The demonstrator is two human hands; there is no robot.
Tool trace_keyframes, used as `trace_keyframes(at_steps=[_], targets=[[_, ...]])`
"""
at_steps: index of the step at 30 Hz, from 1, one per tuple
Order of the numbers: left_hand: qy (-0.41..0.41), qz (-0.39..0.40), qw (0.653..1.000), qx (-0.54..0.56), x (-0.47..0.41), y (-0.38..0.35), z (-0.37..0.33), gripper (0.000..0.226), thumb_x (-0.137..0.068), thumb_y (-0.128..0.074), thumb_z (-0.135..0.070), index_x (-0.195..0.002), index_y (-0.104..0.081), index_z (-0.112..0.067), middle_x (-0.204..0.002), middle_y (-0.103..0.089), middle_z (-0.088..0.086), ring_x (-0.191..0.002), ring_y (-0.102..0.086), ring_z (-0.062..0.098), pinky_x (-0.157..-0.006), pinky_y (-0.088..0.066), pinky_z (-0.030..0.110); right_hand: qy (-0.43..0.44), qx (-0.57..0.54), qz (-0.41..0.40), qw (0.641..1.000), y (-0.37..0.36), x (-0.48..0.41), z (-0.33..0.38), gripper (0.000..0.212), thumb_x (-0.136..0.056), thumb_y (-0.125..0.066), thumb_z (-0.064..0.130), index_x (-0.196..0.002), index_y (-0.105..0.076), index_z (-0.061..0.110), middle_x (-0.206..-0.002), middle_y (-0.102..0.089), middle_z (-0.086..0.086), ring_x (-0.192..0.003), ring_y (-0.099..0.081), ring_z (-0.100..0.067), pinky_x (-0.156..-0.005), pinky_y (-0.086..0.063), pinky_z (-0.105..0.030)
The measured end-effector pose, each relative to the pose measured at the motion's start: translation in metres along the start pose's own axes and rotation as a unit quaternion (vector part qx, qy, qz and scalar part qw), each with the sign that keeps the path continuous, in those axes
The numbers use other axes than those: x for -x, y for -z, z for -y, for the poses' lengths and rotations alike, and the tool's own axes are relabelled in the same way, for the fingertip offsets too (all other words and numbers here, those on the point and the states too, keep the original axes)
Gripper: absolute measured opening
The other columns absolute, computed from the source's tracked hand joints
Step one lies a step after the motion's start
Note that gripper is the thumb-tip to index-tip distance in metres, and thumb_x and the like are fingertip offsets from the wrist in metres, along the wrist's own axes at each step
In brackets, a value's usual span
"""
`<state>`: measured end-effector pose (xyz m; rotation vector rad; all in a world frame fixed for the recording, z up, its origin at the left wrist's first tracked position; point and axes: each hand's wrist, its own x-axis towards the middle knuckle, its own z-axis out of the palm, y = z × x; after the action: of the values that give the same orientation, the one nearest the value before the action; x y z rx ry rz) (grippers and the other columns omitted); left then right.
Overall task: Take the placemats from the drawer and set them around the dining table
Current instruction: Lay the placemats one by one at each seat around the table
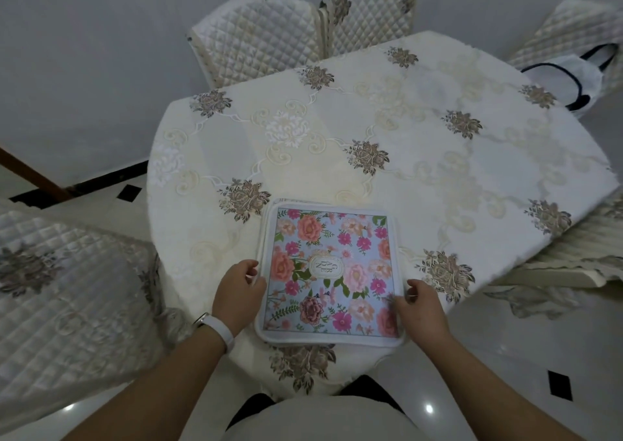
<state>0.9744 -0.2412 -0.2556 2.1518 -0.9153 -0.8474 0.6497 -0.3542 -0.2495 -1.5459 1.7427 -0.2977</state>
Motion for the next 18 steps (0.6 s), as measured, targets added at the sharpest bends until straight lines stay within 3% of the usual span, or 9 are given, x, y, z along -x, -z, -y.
trace_keyframes(at_steps=[3,5,7,10,13,18], targets=[[0.02,0.045,0.999,-0.013,-0.011,-0.001,-0.011,0.037,-0.09,-0.063,-0.023,-0.125,-0.055,-0.013,-0.096,-0.06,-0.005,-0.08,-0.058,0.008,-0.065,-0.045,0.024,0.008,-0.002,0.027,1.0,-0.001,-0.01,0.009,0.008,-0.083,-0.068,0.014,-0.084,-0.065,0.007,-0.077,-0.069,-0.007,-0.071,-0.066,-0.027,-0.064,-0.056,-0.043],[0.031,0.053,0.998,-0.022,-0.016,-0.004,-0.016,0.015,-0.09,-0.064,-0.026,-0.103,-0.058,-0.023,-0.087,-0.058,-0.007,-0.073,-0.057,0.011,-0.062,-0.048,0.027,0.001,0.004,0.043,0.999,-0.002,-0.014,0.012,0.006,-0.083,-0.066,0.014,-0.083,-0.064,0.008,-0.078,-0.07,-0.007,-0.071,-0.067,-0.027,-0.066,-0.057,-0.043],[0.029,0.051,0.998,-0.017,-0.016,-0.007,-0.022,0.023,-0.089,-0.066,-0.03,-0.08,-0.045,-0.036,-0.078,-0.057,-0.01,-0.066,-0.056,0.011,-0.054,-0.048,0.021,-0.016,-0.001,0.048,0.999,-0.003,-0.017,0.014,0.008,-0.084,-0.065,0.016,-0.089,-0.064,0.01,-0.081,-0.07,-0.004,-0.072,-0.066,-0.023,-0.064,-0.055,-0.037],[0.053,0.054,0.997,0.012,-0.017,-0.01,-0.027,0.021,-0.087,-0.07,-0.027,-0.091,-0.049,-0.029,-0.08,-0.059,-0.013,-0.065,-0.055,-0.002,-0.042,-0.039,0.006,-0.037,-0.022,0.045,0.998,-0.002,-0.021,0.015,0.017,-0.085,-0.066,0.02,-0.1,-0.059,0.015,-0.083,-0.067,0.004,-0.07,-0.064,-0.013,-0.055,-0.045,-0.027],[0.103,0.058,0.992,0.05,-0.018,-0.011,-0.029,0.023,-0.086,-0.07,-0.022,-0.101,-0.053,-0.02,-0.088,-0.06,-0.008,-0.073,-0.057,0.003,-0.05,-0.042,0.013,-0.066,-0.068,0.042,0.995,0.0,-0.023,0.016,0.029,-0.086,-0.069,0.024,-0.108,-0.051,0.02,-0.089,-0.065,0.003,-0.07,-0.065,-0.013,-0.053,-0.044,-0.026],[0.121,0.121,0.975,0.139,-0.012,-0.013,-0.03,0.012,-0.088,-0.068,-0.019,-0.098,-0.065,-0.024,-0.091,-0.072,-0.003,-0.068,-0.071,0.01,-0.051,-0.054,0.019,-0.082,-0.117,0.042,0.989,0.001,-0.021,0.017,0.02,-0.086,-0.069,0.021,-0.102,-0.058,0.016,-0.093,-0.068,-0.002,-0.078,-0.067,-0.018,-0.061,-0.052,-0.031]])
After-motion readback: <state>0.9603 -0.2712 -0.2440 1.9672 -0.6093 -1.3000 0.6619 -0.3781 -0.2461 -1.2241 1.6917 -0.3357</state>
